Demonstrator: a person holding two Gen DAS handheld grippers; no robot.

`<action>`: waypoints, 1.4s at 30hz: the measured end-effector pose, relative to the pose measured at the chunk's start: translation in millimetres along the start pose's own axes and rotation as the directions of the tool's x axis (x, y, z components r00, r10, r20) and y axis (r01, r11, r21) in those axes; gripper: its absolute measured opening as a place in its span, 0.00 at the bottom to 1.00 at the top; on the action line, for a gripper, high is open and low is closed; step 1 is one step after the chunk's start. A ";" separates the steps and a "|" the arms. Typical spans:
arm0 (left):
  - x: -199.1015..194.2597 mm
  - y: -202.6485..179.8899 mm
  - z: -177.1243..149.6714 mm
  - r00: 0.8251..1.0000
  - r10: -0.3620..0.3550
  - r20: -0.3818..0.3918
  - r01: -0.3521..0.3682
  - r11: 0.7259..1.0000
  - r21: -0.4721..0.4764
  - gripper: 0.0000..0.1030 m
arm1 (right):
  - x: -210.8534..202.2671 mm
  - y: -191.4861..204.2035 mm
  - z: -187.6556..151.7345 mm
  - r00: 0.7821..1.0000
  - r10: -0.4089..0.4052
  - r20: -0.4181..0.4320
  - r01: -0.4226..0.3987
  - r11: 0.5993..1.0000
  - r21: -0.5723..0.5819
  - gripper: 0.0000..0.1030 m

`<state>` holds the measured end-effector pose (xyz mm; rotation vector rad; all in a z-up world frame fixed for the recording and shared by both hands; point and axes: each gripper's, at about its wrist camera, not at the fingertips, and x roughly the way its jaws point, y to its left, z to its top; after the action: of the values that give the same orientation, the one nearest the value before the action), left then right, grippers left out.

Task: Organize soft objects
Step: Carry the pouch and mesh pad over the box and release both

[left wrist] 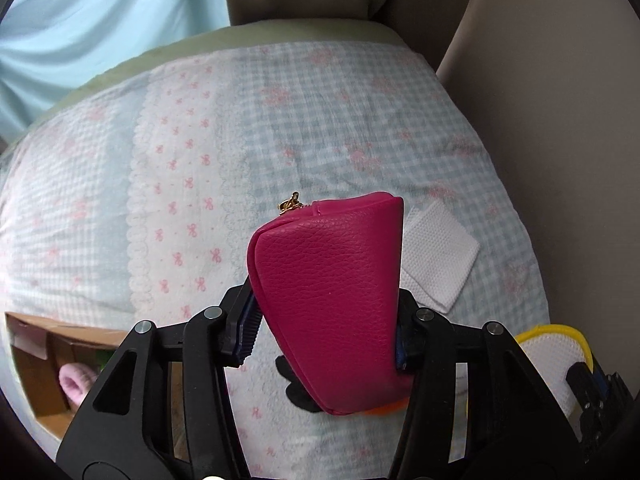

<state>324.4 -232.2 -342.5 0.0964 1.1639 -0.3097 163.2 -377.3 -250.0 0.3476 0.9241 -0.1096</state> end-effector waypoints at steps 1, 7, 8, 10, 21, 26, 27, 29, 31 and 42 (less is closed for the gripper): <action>-12.6 2.7 -2.8 1.000 0.001 0.010 -0.001 1.000 -0.005 0.45 | -8.8 4.9 4.1 1.000 0.001 0.008 0.000 1.000 -0.011 0.13; -93.3 26.9 -18.9 0.997 0.019 0.068 -0.017 0.999 -0.038 0.45 | -58.5 38.9 27.2 0.998 0.027 0.049 -0.024 0.998 -0.064 0.13; -106.4 33.3 -22.3 0.997 0.023 0.077 -0.019 0.999 -0.048 0.45 | -66.0 46.1 30.3 0.998 0.036 0.058 -0.032 0.997 -0.073 0.13; -130.5 46.3 -29.0 0.995 0.032 0.096 -0.026 0.997 -0.069 0.45 | -81.2 63.7 36.9 0.996 0.047 0.075 -0.040 0.994 -0.101 0.13; -237.9 154.8 -92.9 0.981 0.093 0.171 -0.065 0.985 -0.162 0.45 | -137.4 179.4 46.6 0.983 0.123 0.133 -0.094 0.974 -0.204 0.13; -258.8 212.7 -125.3 0.980 0.113 0.161 -0.086 0.982 -0.167 0.45 | -136.2 239.9 35.1 0.982 0.141 0.122 -0.113 0.970 -0.214 0.13; -261.0 224.3 -131.4 0.981 0.114 0.155 -0.088 0.982 -0.166 0.45 | -136.3 251.2 31.7 0.982 0.148 0.118 -0.121 0.970 -0.211 0.13; -261.5 247.0 -141.2 0.983 0.118 0.141 -0.093 0.981 -0.168 0.45 | -131.0 276.9 25.3 0.982 0.158 0.104 -0.132 0.967 -0.217 0.13; -259.0 270.2 -149.9 0.985 0.119 0.122 -0.096 0.980 -0.176 0.45 | -124.1 300.6 18.9 0.983 0.159 0.090 -0.136 0.965 -0.223 0.13; -202.3 362.0 -177.7 0.996 0.092 -0.004 -0.092 0.990 -0.109 0.45 | -53.1 391.1 -16.7 0.993 0.109 -0.033 -0.113 0.983 -0.143 0.13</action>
<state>198.9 193.0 -258.8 0.0541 1.1692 -0.1643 212.5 -7.3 -120.5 0.2657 0.9301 0.0645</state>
